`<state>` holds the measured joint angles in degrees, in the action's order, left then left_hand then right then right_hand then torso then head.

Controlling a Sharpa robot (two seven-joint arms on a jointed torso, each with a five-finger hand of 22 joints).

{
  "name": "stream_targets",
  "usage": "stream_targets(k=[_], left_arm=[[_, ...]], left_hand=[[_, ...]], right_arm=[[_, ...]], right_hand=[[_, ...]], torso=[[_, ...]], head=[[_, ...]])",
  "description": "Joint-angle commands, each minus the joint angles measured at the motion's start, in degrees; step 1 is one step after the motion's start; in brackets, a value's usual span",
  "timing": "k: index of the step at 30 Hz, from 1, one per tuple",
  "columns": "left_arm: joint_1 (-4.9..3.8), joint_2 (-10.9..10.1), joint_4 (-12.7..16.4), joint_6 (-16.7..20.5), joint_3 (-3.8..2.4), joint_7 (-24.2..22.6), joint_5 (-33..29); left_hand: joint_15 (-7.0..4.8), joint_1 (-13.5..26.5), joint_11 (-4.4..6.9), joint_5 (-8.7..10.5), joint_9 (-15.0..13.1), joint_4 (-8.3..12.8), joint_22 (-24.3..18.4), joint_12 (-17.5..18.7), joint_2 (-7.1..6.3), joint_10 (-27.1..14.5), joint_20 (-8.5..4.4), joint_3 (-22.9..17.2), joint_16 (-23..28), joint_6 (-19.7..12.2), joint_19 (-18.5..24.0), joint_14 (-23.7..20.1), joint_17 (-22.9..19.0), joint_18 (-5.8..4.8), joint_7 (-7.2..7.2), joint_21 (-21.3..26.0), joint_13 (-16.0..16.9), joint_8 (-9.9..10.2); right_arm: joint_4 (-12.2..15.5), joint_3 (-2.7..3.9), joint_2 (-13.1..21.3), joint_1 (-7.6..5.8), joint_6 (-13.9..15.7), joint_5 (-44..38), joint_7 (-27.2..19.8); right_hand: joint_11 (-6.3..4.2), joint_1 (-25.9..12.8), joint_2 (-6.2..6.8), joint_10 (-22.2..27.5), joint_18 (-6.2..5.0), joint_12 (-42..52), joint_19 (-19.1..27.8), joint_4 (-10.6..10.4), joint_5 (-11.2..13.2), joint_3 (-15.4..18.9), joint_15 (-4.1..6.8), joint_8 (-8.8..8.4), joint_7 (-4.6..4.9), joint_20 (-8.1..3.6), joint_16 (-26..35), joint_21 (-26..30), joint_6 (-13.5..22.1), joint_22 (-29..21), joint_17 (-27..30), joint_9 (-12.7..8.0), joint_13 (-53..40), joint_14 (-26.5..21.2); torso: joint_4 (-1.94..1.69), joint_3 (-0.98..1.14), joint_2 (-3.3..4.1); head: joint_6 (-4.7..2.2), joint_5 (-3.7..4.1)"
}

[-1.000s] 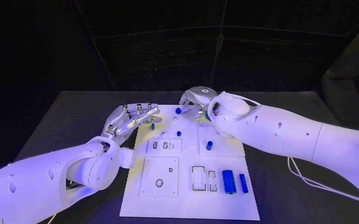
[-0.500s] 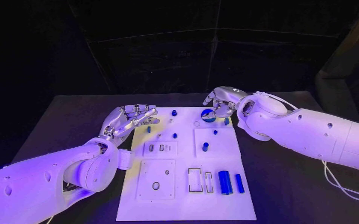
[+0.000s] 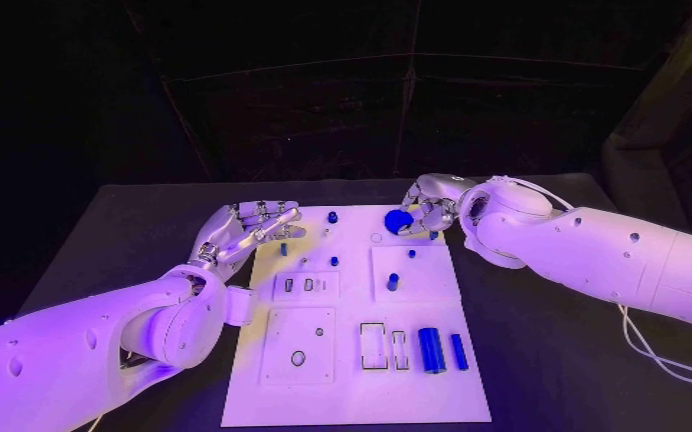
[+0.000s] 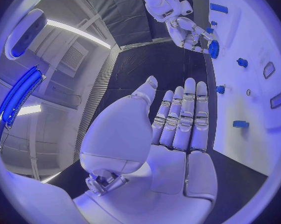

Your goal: Assemble the parts on the task board

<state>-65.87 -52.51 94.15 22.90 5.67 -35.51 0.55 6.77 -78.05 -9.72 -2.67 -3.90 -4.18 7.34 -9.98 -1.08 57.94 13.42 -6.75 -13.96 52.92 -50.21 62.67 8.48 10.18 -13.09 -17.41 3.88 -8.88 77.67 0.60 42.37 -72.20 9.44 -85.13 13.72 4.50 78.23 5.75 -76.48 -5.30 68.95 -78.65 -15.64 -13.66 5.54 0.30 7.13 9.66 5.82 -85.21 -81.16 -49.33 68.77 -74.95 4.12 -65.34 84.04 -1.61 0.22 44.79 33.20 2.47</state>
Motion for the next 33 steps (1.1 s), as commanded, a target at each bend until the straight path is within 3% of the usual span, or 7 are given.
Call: stream_targets(k=[1, 6, 11, 21, 23, 29, 33], left_arm=[[-0.08, 0.15, -0.08, -0.95, -0.04, -0.13, 0.24], [-0.08, 0.22, -0.19, -1.04, -0.04, -0.07, 0.24], [-0.07, 0.24, -0.24, -1.12, -0.04, 0.04, 0.24], [-0.07, 0.28, -0.33, -1.43, -0.03, 0.34, 0.24], [-0.07, 0.29, -0.34, -1.51, -0.03, 0.39, 0.24], [-0.07, 0.31, -0.36, -1.62, -0.03, 0.5, 0.24], [-0.07, 0.26, -0.39, -1.64, -0.03, 0.54, 0.24]], left_hand=[[0.25, 0.2, -0.22, -0.24, 0.07, 0.27, -0.05, 0.38, 0.48, 0.04, 0.09, 0.04, 0.36, 0.07, -0.26, 0.17, 0.09, 0.33, -0.23, 0.08, -0.09, 0.25], [0.25, 0.2, -0.22, -0.24, 0.07, 0.27, -0.05, 0.38, 0.48, 0.04, 0.09, 0.04, 0.36, 0.07, -0.26, 0.17, 0.09, 0.33, -0.23, 0.08, -0.09, 0.25], [0.25, 0.17, -0.21, -0.24, 0.06, 0.32, -0.07, 0.39, 0.51, 0.06, 0.1, 0.02, 0.39, 0.09, -0.27, 0.17, 0.11, 0.34, -0.2, 0.09, -0.09, 0.26], [0.25, 0.11, -0.2, -0.24, 0.06, 0.41, -0.11, 0.44, 0.55, 0.08, 0.1, 0.0, 0.45, 0.1, -0.27, 0.16, 0.13, 0.34, -0.18, 0.13, -0.08, 0.28], [0.25, 0.1, -0.19, -0.24, 0.06, 0.43, -0.11, 0.44, 0.55, 0.08, 0.1, -0.01, 0.46, 0.1, -0.27, 0.16, 0.13, 0.34, -0.17, 0.13, -0.08, 0.28], [0.26, 0.04, -0.19, -0.24, 0.07, 0.51, -0.14, 0.49, 0.58, 0.07, 0.11, -0.03, 0.52, 0.08, -0.26, 0.13, 0.14, 0.34, -0.16, 0.17, -0.09, 0.31], [0.26, 0.01, -0.19, -0.24, 0.07, 0.55, -0.16, 0.51, 0.59, 0.07, 0.11, -0.05, 0.54, 0.08, -0.26, 0.12, 0.15, 0.34, -0.16, 0.18, -0.09, 0.32]], right_arm=[[-0.38, 0.06, -0.56, -0.13, -1.42, -0.6, 0.98], [-1.04, 0.06, -1.31, -0.13, -1.05, -0.89, 1.31], [-1.36, 0.06, -1.78, -0.13, -0.34, -1.03, 2.05], [-1.35, 0.06, -2.31, -0.13, -0.72, -1.98, 2.68], [-1.32, 0.06, -2.45, -0.13, -1.06, -2.62, 2.68], [-1.26, 0.06, -2.68, -0.13, -1.98, -5.2, 2.92], [-1.11, 0.06, -2.45, -0.12, -0.53, -6.02, 2.9]], right_hand=[[-0.02, 0.34, -0.82, -0.5, 0.95, 0.81, -0.01, -0.45, -0.68, 0.04, -0.33, 0.4, -0.05, 0.34, -0.67, -0.3, 0.28, -0.12, -4.07, -0.01, -0.98, 3.94], [-0.03, 0.49, -1.87, -1.16, 0.87, 2.28, 0.22, -0.35, -1.18, 0.09, -0.37, 0.79, -0.07, 0.39, -1.37, -0.22, 0.08, -0.43, -5.76, 0.04, -2.74, 4.21], [-0.06, 0.38, -2.76, -1.78, 0.83, 3.64, 0.34, -0.29, -4.34, 0.43, -0.37, 1.19, -0.12, 0.41, -1.95, -0.18, -0.09, -0.61, -7.14, 0.05, -4.41, 4.42], [-0.21, 1.56, -3.43, -2.29, 0.85, 4.57, 0.26, 0.63, -4.84, 0.38, -0.29, 1.73, -0.29, 0.36, -2.27, -0.27, -0.62, -0.46, -7.92, 0.1, -5.59, 4.53], [-0.3, 2.51, -3.59, -2.35, 0.85, 4.69, 0.24, 1.35, -4.6, 0.19, -0.22, 1.97, -0.38, 0.3, -2.36, -0.29, -0.88, -0.42, -8.15, 0.12, -5.82, 4.56], [-0.6, 4.78, -3.95, -3.0, 0.91, 5.46, 0.1, 3.43, -0.45, -0.73, 0.03, 2.7, -0.69, 0.07, -2.62, -0.41, -1.95, -0.17, -8.89, 0.14, -6.98, 4.67], [-0.59, 4.9, -3.81, -3.1, 0.93, 5.57, 0.05, 3.65, -0.06, -0.8, 0.03, 2.64, -0.67, 0.05, -2.7, -0.44, -1.84, -0.08, -9.1, 0.08, -7.14, 4.71]], torso=[[-0.12, -0.06, 0.03], [-0.08, -0.08, 0.01], [-0.07, -0.06, 0.04], [-0.08, -0.08, 0.03], [-0.08, -0.08, 0.03], [-0.07, -0.05, 0.03], [-0.03, -0.02, 0.04]], head=[[0.05, 0.09], [0.12, 0.05], [0.16, 0.01], [0.32, 0.08], [0.32, 0.08], [0.71, 0.17], [0.71, 0.3]])
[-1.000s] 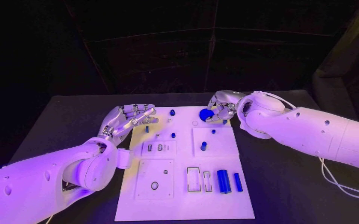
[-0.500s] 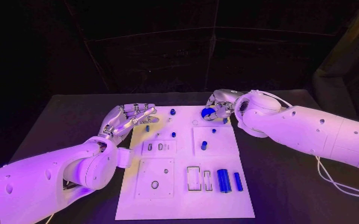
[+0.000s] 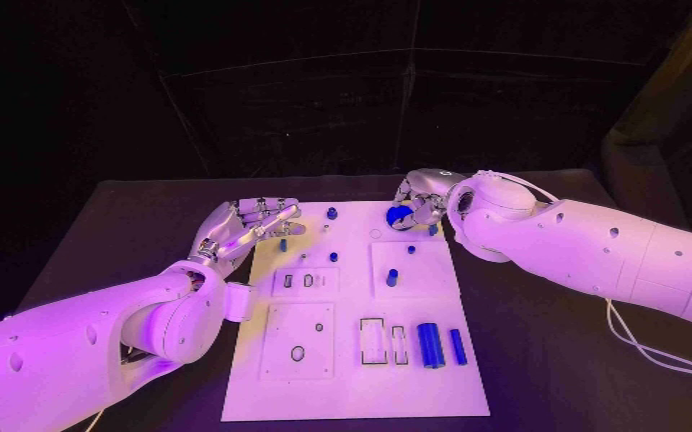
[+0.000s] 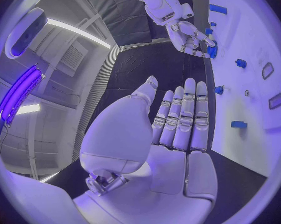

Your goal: Assemble the parts on the task board

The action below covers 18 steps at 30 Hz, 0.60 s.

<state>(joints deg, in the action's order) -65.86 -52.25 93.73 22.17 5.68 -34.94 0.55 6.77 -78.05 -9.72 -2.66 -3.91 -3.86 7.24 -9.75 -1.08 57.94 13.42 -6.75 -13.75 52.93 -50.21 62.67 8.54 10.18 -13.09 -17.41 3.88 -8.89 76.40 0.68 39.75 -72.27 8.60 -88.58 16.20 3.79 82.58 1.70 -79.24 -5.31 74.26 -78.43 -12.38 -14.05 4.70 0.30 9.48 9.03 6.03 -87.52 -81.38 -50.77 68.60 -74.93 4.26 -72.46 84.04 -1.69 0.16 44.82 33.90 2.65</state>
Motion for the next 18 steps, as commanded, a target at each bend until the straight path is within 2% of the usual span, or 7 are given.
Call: stream_targets(k=[1, 8, 18], left_arm=[[-0.08, -0.01, 0.03, -0.92, -0.04, -0.03, 0.24], [-0.07, 0.0, -0.01, -0.97, -0.04, -0.01, 0.24], [-0.07, -0.01, -0.07, -0.97, -0.04, 0.02, 0.24]], left_hand=[[0.26, 0.01, -0.19, -0.24, 0.08, 0.22, -0.05, 0.28, 0.59, 0.07, 0.11, -0.05, 0.33, 0.08, -0.26, 0.12, 0.09, 0.34, -0.16, 0.18, -0.09, 0.32], [0.26, -0.05, -0.19, -0.24, 0.08, 0.3, -0.08, 0.31, 0.62, 0.07, 0.11, -0.07, 0.37, 0.08, -0.26, 0.11, 0.1, 0.34, -0.15, 0.2, -0.09, 0.34], [0.26, -0.05, -0.19, -0.24, 0.08, 0.3, -0.08, 0.31, 0.62, 0.07, 0.11, -0.07, 0.37, 0.08, -0.26, 0.11, 0.1, 0.34, -0.15, 0.2, -0.09, 0.34]], right_arm=[[0.24, -0.02, 0.25, -0.05, 0.83, -2.71, 0.36], [0.86, -0.02, 0.69, -0.04, 2.67, -3.12, -0.17], [1.33, -0.03, 1.22, -0.04, 3.04, -2.86, 0.07]], right_hand=[[0.13, 0.53, 0.28, -0.39, 0.96, 0.33, -0.2, 0.41, 0.37, 0.05, 0.02, 0.26, -0.02, -0.17, -0.41, -0.24, -0.36, 0.14, -9.2, -0.08, -0.11, 4.72], [0.18, 0.11, 0.59, -0.6, 0.98, 0.59, -0.27, 0.33, 0.67, 0.16, -0.01, 0.2, 0.02, -0.15, -0.48, -0.29, -0.21, 0.25, -9.38, -0.14, -0.46, 4.75], [0.24, -0.72, 0.96, -0.6, 1.0, 0.54, -0.31, -0.04, 1.09, 0.23, -0.06, 0.17, 0.05, -0.12, -0.52, -0.31, -0.09, 0.31, -9.51, -0.2, -0.48, 4.78]], torso=[[0.05, 0.03, 0.0], [0.04, 0.05, 0.04], [0.07, 0.04, 0.01]], head=[[0.01, 0.13], [-0.07, 0.17], [-0.04, 0.25]])
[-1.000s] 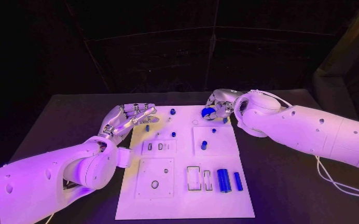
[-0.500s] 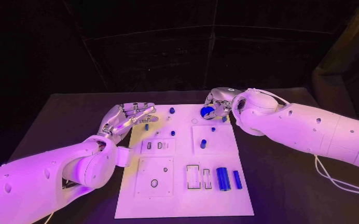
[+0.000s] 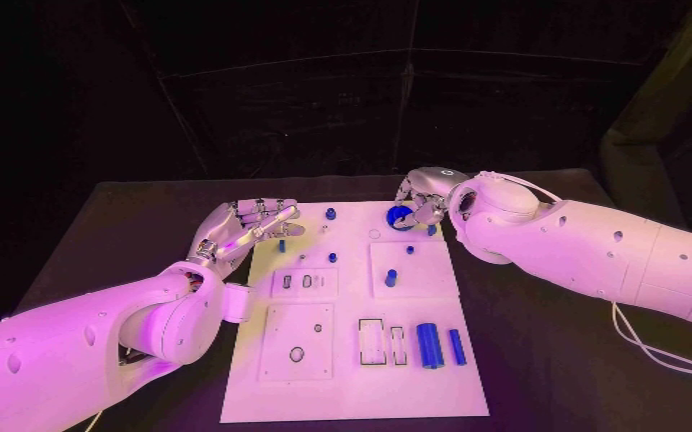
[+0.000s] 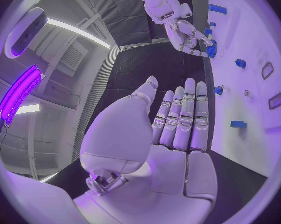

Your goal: Assemble the parts on the task board

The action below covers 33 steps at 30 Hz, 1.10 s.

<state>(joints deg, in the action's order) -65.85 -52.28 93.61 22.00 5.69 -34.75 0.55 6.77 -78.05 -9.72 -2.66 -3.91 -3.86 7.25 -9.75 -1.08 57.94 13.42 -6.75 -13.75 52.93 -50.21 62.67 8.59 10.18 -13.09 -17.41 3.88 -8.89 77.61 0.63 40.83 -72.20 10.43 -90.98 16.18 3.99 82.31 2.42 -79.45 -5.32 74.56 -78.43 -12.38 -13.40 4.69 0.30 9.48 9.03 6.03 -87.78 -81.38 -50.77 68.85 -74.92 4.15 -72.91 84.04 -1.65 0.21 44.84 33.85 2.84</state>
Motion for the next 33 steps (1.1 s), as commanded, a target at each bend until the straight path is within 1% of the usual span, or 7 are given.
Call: stream_targets(k=[1, 8, 16, 21, 27, 31, 33], left_arm=[[-0.07, 0.02, 0.05, -0.8, -0.04, -0.17, 0.24], [-0.07, 0.01, 0.02, -0.81, -0.04, -0.15, 0.24], [-0.07, -0.01, 0.01, -0.84, -0.04, -0.11, 0.24], [-0.07, -0.02, 0.0, -0.86, -0.04, -0.11, 0.24], [-0.07, 0.0, -0.05, -0.9, -0.04, -0.09, 0.24], [-0.07, 0.02, -0.08, -0.94, -0.04, -0.08, 0.24], [-0.07, 0.02, -0.08, -0.95, -0.04, -0.06, 0.24]], left_hand=[[0.26, -0.05, -0.19, -0.24, 0.09, 0.3, -0.09, 0.31, 0.62, 0.07, 0.11, -0.07, 0.38, 0.07, -0.26, 0.11, 0.05, 0.34, -0.15, 0.2, -0.09, 0.34], [0.26, -0.05, -0.19, -0.24, 0.09, 0.3, -0.09, 0.31, 0.62, 0.07, 0.11, -0.07, 0.38, 0.07, -0.26, 0.11, 0.05, 0.34, -0.15, 0.2, -0.09, 0.34], [0.26, -0.13, -0.18, -0.24, 0.09, 0.43, -0.13, 0.37, 0.66, 0.08, 0.12, -0.12, 0.45, 0.08, -0.26, 0.1, 0.08, 0.35, -0.14, 0.24, -0.09, 0.37], [0.26, -0.13, -0.18, -0.24, 0.09, 0.43, -0.13, 0.37, 0.66, 0.08, 0.12, -0.12, 0.45, 0.08, -0.26, 0.1, 0.08, 0.35, -0.14, 0.24, -0.09, 0.37], [0.26, -0.13, -0.18, -0.24, 0.09, 0.43, -0.13, 0.37, 0.66, 0.08, 0.12, -0.12, 0.45, 0.08, -0.26, 0.1, 0.08, 0.35, -0.14, 0.24, -0.09, 0.37], [0.26, -0.13, -0.18, -0.24, 0.09, 0.43, -0.13, 0.37, 0.66, 0.08, 0.12, -0.12, 0.45, 0.08, -0.26, 0.1, 0.08, 0.35, -0.14, 0.24, -0.09, 0.37], [0.26, -0.13, -0.18, -0.24, 0.09, 0.43, -0.13, 0.37, 0.66, 0.08, 0.12, -0.12, 0.45, 0.08, -0.26, 0.1, 0.08, 0.35, -0.14, 0.24, -0.09, 0.37]], right_arm=[[0.06, 0.02, 0.19, -0.11, 1.17, -0.24, 0.19], [-0.22, 0.02, 0.55, -0.11, 0.14, 0.45, 0.66], [-0.46, 0.02, 0.51, -0.11, -2.23, 0.7, 0.92], [-0.75, 0.02, 0.31, -0.11, -2.85, 0.73, 0.86], [-0.82, 0.01, -0.06, -0.1, -2.11, 0.75, 0.26], [-0.78, 0.01, -0.33, -0.1, -1.03, -0.02, 0.46], [-0.81, 0.01, -0.44, -0.1, -0.66, -0.32, 0.86]], right_hand=[[0.05, -0.63, 0.3, -0.34, 1.0, 0.17, -0.31, -0.14, 0.53, 0.21, -0.07, 0.15, 0.07, -0.11, -0.27, -0.31, -0.03, 0.05, -9.55, -0.11, 0.02, 4.78], [0.08, -0.97, 0.46, -0.29, 1.0, 0.1, -0.3, -0.34, 0.64, 0.19, -0.1, 0.1, 0.1, -0.09, -0.3, -0.3, 0.1, 0.04, -9.65, -0.14, 0.06, 4.8], [0.09, -1.05, 0.54, -0.26, 1.01, 0.05, -0.33, -0.39, 0.65, 0.16, -0.11, 0.1, 0.1, -0.08, -0.28, -0.32, 0.12, 0.09, -9.58, -0.14, 0.09, 4.78], [0.01, -0.59, 0.19, -0.36, 1.01, 0.19, -0.35, -0.15, 0.19, -0.41, -0.08, 0.36, 0.02, -0.07, -0.3, -0.32, -0.3, 0.11, -9.67, -0.06, -0.16, 4.79], [-0.34, 0.3, -0.89, -0.83, 1.02, 0.71, -0.43, 0.63, 0.19, -1.51, 0.19, 1.24, -0.38, -0.26, -0.34, -0.36, -2.2, 0.22, -9.82, 0.17, -0.9, 4.82], [-0.72, 0.69, -1.83, -1.52, 1.09, 1.49, -0.66, 1.07, 1.41, -2.54, 0.5, 1.76, -0.79, -0.54, -0.42, -0.51, -3.86, 0.58, -10.07, 0.25, -1.84, 4.87], [-0.96, 0.81, -2.69, -1.86, 1.09, 1.85, -0.7, 1.14, 1.76, -3.35, 0.69, 2.0, -1.05, -0.7, -0.41, -0.52, -4.77, 0.6, -10.06, 0.28, -2.29, 4.87]], torso=[[0.03, -0.01, 0.0], [-0.02, -0.02, 0.01], [-0.07, -0.02, 0.01], [-0.04, -0.01, 0.03], [-0.04, 0.0, 0.03], [-0.03, 0.01, 0.03], [-0.04, 0.0, 0.05]], head=[[0.01, 0.07], [0.05, 0.16], [0.08, 0.21], [0.13, 0.19], [0.19, 0.19], [0.21, 0.19], [0.24, 0.19]])
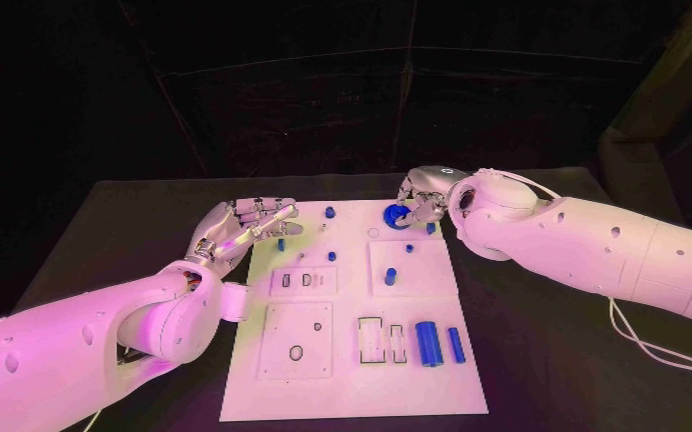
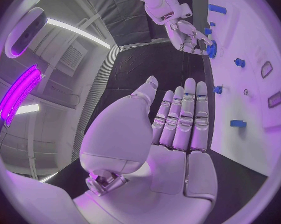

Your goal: Assemble the parts on the task board

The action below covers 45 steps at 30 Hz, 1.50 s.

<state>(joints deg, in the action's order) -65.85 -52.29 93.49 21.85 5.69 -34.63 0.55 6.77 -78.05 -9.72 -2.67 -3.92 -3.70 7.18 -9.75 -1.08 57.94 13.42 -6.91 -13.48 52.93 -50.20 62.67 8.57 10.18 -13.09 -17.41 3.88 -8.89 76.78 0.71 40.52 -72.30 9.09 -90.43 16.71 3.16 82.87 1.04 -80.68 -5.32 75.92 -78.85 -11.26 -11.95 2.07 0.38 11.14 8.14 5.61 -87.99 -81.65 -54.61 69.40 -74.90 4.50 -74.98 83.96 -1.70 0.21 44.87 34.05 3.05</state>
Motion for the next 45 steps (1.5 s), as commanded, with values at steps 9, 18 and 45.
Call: stream_targets(k=[9, 18, 45], left_arm=[[-0.07, -0.02, -0.04, -0.87, -0.04, -0.07, 0.24], [-0.08, -0.22, -0.23, -0.79, -0.04, -0.17, -0.3], [-0.08, -0.01, -0.49, -0.22, -0.05, -0.88, -0.65]], left_hand=[[0.26, -0.15, -0.17, -0.24, 0.09, 0.33, -0.08, 0.41, 0.69, 0.09, 0.12, 0.03, 0.22, 0.08, -0.27, 0.1, 0.11, 0.35, -0.14, 0.27, -0.09, 0.38], [0.25, -0.12, -0.18, -0.23, 0.09, 0.34, -0.1, 0.43, 0.72, 0.11, 0.12, 0.02, 0.25, 0.09, -0.28, 0.11, 0.13, 0.35, -0.13, 0.28, -0.09, 0.39], [0.23, -0.04, -0.15, -0.2, 0.07, 0.35, -0.14, 0.44, 0.79, 0.22, 0.11, 0.04, 0.27, 0.18, -0.34, 0.2, 0.17, 0.37, -0.13, 0.29, -0.07, 0.37]], right_arm=[[1.97, -0.07, -0.15, 0.03, 5.36, -3.79, 1.61], [7.43, -0.07, -0.73, 0.06, 9.67, -8.91, 1.77], [0.91, -0.18, -12.92, 1.35, 5.05, -12.63, -0.63]], right_hand=[[-1.04, 2.77, -2.77, -1.24, 1.18, 1.1, -0.58, 2.24, -1.77, -7.37, 1.52, 0.26, -1.05, -1.22, -0.26, -0.4, -3.46, 0.41, -10.33, -0.36, -1.35, 5.0], [-0.86, 0.28, -0.3, -1.53, 1.27, 1.29, -0.81, 3.0, -1.18, -12.84, 1.39, -1.19, -0.83, -1.19, -0.33, -0.5, -3.74, 0.7, -10.59, -0.69, -1.97, 5.07], [-0.52, -3.27, 2.01, -1.48, 1.29, 1.04, -0.89, 3.28, 0.55, -16.54, 1.09, -2.54, -0.46, -0.89, -0.27, -0.51, -3.62, 0.84, -10.52, -0.68, -2.09, 5.05]], torso=[[0.0, 0.04, -0.01], [-0.08, -0.06, -0.03], [0.0, -0.01, 0.03]], head=[[-0.04, -0.12], [-0.17, -0.32], [0.12, -1.28]])
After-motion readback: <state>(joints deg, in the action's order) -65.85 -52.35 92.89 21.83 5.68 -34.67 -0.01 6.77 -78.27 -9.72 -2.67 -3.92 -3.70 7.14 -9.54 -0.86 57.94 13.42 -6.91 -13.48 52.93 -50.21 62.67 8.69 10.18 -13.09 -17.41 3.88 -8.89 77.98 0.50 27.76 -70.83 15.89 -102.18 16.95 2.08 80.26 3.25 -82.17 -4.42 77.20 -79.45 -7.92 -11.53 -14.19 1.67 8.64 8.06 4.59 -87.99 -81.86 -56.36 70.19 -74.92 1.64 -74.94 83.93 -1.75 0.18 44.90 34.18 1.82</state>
